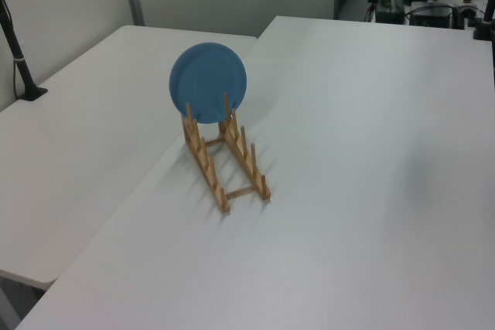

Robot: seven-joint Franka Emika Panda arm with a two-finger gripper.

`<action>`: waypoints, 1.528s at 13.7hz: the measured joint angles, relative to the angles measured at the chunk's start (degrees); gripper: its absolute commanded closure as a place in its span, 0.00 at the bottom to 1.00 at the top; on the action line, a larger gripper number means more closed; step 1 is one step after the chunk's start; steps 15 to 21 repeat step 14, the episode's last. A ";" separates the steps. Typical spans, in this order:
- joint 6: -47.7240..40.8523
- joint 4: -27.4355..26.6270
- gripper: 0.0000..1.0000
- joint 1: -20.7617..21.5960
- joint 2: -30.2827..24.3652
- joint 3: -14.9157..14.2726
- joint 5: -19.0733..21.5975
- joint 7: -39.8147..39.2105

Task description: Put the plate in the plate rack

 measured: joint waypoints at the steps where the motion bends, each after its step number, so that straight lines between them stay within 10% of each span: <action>1: 0.86 -0.38 0.00 -0.49 0.02 -0.20 0.64 -3.97; 21: 2.18 -1.17 0.00 -1.62 0.60 -1.28 4.39 -11.54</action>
